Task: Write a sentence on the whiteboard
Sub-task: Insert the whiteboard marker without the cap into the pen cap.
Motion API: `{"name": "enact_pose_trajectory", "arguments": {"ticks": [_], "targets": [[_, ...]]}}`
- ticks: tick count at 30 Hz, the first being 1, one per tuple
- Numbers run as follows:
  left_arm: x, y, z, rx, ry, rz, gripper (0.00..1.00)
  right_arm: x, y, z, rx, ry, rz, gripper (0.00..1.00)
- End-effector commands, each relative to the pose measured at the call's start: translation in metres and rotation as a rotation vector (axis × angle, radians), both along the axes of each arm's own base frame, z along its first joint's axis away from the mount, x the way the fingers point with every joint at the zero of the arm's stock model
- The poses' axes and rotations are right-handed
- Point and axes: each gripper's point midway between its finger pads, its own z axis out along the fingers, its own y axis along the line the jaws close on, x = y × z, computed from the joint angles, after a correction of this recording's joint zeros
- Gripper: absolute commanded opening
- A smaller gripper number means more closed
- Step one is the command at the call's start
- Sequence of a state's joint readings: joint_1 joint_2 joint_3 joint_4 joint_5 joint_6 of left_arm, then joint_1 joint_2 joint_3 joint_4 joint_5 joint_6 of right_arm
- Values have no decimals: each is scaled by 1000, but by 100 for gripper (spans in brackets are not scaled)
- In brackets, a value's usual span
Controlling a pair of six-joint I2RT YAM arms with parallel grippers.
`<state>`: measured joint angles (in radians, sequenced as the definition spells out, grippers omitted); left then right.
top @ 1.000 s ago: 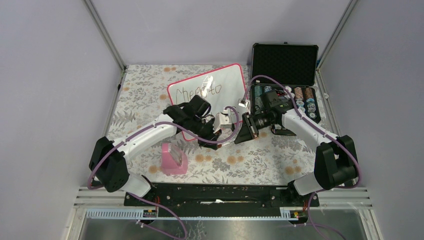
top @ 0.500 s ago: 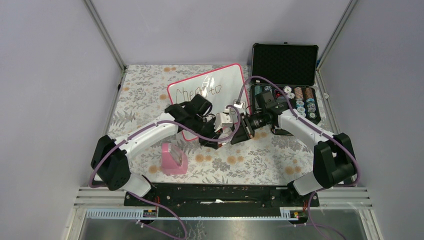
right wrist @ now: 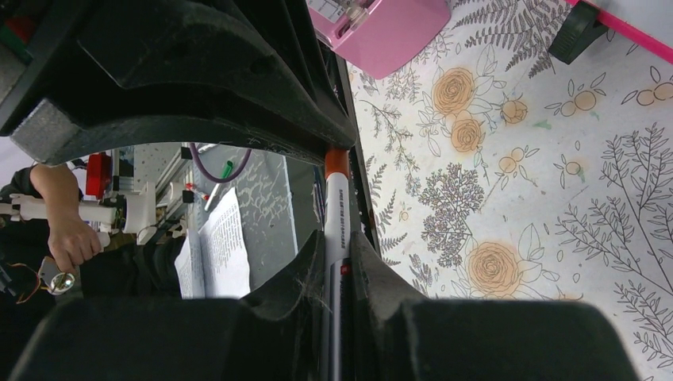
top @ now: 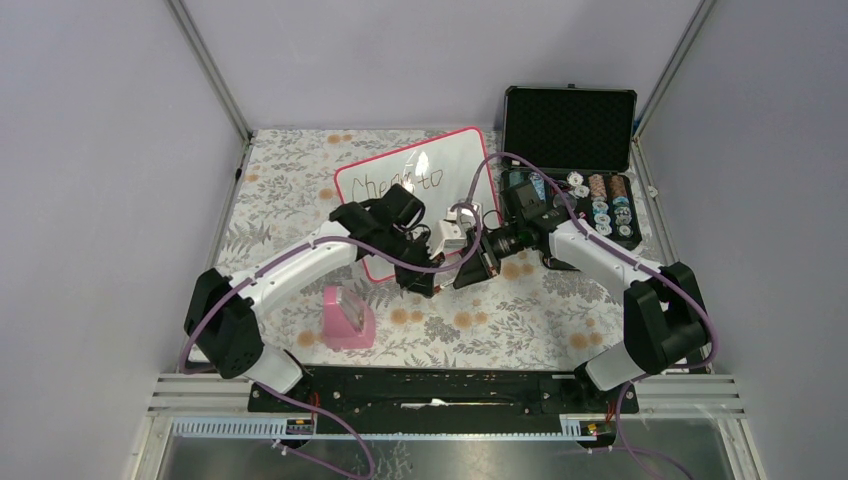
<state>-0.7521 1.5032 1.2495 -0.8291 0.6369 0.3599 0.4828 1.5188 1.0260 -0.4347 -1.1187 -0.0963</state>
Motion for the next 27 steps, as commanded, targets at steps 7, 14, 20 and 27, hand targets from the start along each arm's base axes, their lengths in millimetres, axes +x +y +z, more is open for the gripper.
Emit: {"name": "enact_pose_trajectory", "arguments": {"ticks": [7,14,20,27], "targets": [[59,-22,84,-237,-185,65,29,16,9,40,103,-38,-5,0],[72,17,139,-419,-157,147,51,76,-24,108,210,-158,-174,0],[71,34,191,-684,174,186,57,91,-24,159,321,-209,-236,0],[51,37,215,-917,286,178,51,77,-16,190,456,-171,-172,0]]}}
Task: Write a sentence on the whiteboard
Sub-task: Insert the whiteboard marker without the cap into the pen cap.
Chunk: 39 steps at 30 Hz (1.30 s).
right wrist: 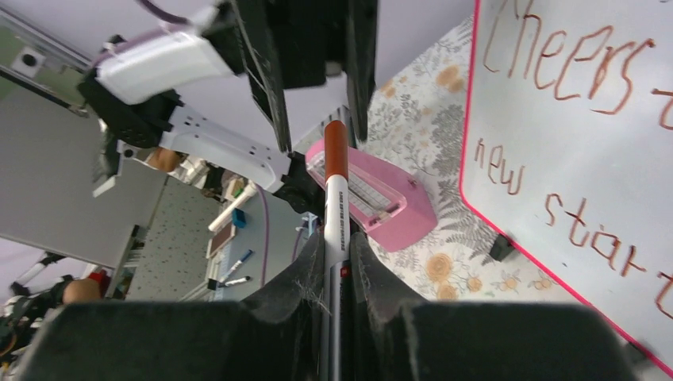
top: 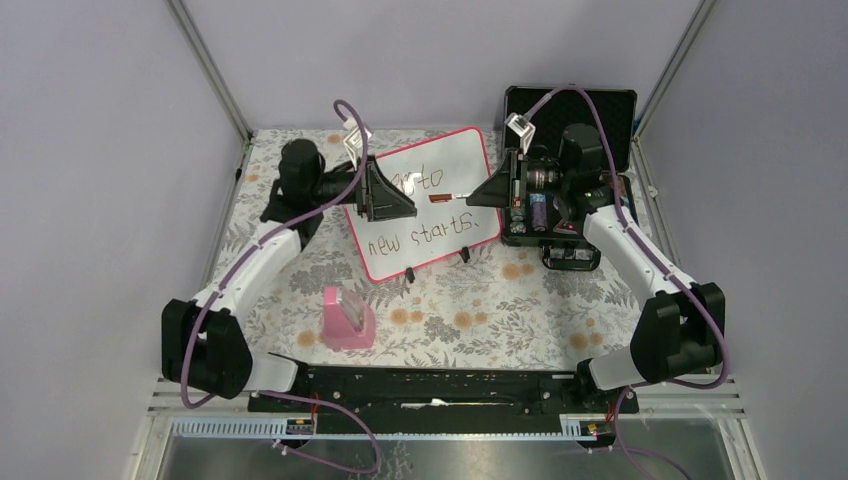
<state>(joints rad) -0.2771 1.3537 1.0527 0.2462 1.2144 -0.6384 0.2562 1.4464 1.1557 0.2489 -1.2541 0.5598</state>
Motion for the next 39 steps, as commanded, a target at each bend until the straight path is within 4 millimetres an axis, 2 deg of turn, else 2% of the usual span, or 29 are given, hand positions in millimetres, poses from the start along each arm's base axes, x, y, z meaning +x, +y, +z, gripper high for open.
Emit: {"name": "enact_pose_trajectory", "arguments": {"ticks": [1,5,10,15,22,25,29,37,39], "targets": [[-40,3,57,-176,-26,-133,51,-23,6,39,93,-45,87,0],[-44,3,58,-176,-39,-130,51,-31,11,42,93,-49,112,0],[-48,3,49,-167,-23,-139,52,-39,19,39,91,-43,148,0],[-50,1,51,-167,-23,-146,51,-47,25,35,87,-35,180,0],[-43,-6,42,-138,8,-135,48,-52,28,37,88,-36,196,0],[-43,-7,44,-137,3,-136,47,-55,30,36,84,-31,203,0],[-44,-8,45,-137,1,-138,35,-53,31,30,64,-25,195,0],[-44,-12,39,-112,-20,-141,0,-55,43,20,-5,-49,181,0],[-42,-13,36,-103,-10,-134,0,-56,45,20,-8,-46,185,0]]}}
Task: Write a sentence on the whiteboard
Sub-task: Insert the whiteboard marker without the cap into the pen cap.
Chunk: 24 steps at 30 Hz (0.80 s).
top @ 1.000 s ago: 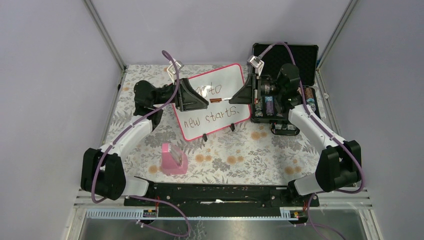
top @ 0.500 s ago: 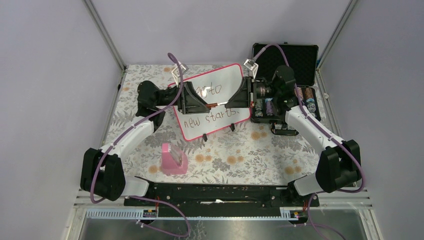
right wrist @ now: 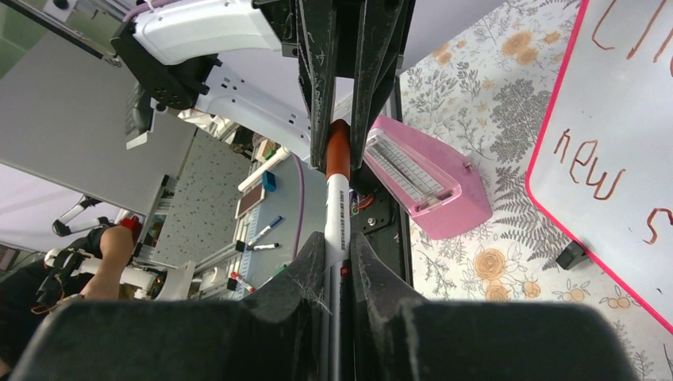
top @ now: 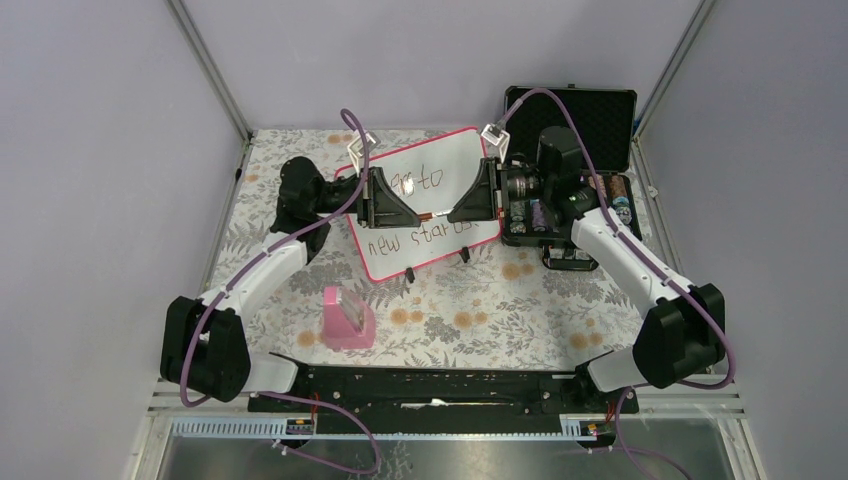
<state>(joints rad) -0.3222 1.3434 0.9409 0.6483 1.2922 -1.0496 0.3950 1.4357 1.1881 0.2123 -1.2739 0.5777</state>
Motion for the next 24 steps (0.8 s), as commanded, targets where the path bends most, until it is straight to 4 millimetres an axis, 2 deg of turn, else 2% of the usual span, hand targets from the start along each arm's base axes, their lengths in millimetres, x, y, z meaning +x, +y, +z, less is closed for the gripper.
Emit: {"name": "enact_pose_trajectory", "arguments": {"ticks": [1,7,19,24], "targets": [[-4,-4,21,-24,-131,5,0,-12,11,6,-14,-58,26,0],[-5,-6,28,-32,-150,-4,0,-21,22,-5,-47,-67,49,0],[-4,-12,29,-42,-154,-10,0,-37,42,-12,-59,-61,114,0],[-5,-12,28,-34,-165,-19,2,-41,40,-17,-81,-47,118,0]]}}
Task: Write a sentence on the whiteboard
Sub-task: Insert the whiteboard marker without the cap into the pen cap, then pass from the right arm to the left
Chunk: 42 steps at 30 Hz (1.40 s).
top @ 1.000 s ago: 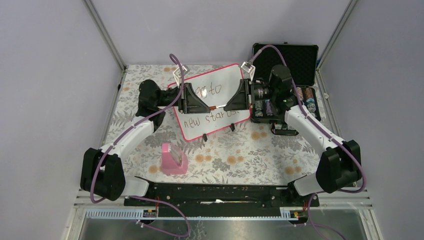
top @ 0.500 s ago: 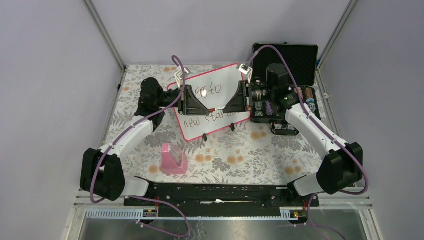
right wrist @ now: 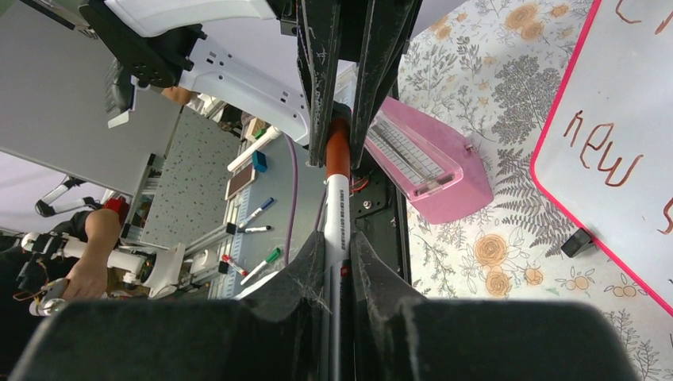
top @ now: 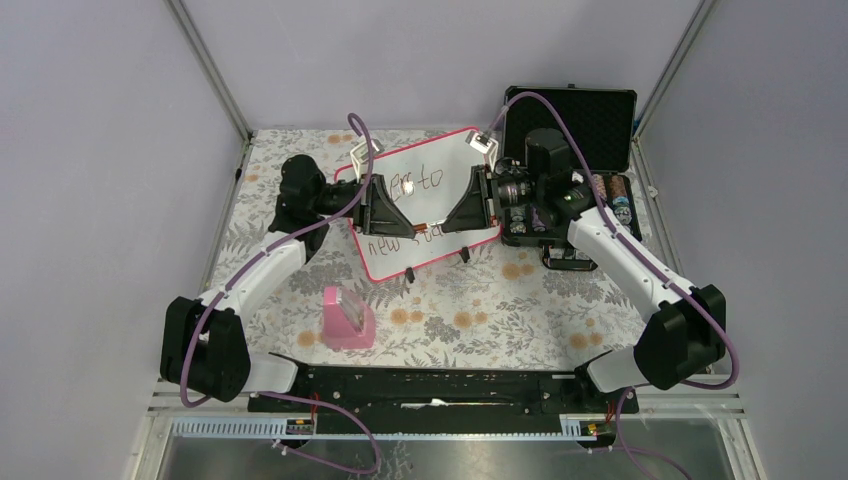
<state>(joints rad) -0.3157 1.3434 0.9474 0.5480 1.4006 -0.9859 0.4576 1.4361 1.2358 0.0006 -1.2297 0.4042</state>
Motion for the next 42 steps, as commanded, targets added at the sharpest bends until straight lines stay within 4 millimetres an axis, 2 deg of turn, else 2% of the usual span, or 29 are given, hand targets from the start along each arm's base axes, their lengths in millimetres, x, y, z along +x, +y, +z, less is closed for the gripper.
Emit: {"name": "enact_pose_trajectory", "arguments": {"ticks": [1,4,7,10,13,21,26,31,36,38,40,42], "targets": [[14,-16,36,-64,-182,85,8,-25,26,-6,-34,-30,79,0],[33,-4,19,68,-250,184,26,-10,11,-6,-48,-41,21,0],[50,13,5,257,-445,265,37,2,-10,-13,-69,-25,-46,0],[59,27,-1,381,-580,284,44,-4,-19,-31,-133,-32,-55,0],[55,23,-9,463,-681,242,47,-11,-24,-44,-166,-28,-51,0],[20,-21,-49,581,-765,61,48,-24,-28,-56,-173,5,-21,0],[13,-38,-68,617,-763,7,47,-34,-28,-62,-187,9,10,0],[3,-54,-80,616,-754,-51,43,-38,-28,-68,-192,22,21,0],[-2,-57,-84,620,-749,-67,26,-38,-28,-69,-195,23,19,0],[-4,-58,-87,618,-727,-77,27,-38,-28,-69,-197,20,16,0],[-8,-59,-89,608,-708,-92,32,-37,-28,-70,-201,23,14,0],[-10,-61,-90,597,-696,-100,31,-38,-28,-71,-200,27,17,0]]}}
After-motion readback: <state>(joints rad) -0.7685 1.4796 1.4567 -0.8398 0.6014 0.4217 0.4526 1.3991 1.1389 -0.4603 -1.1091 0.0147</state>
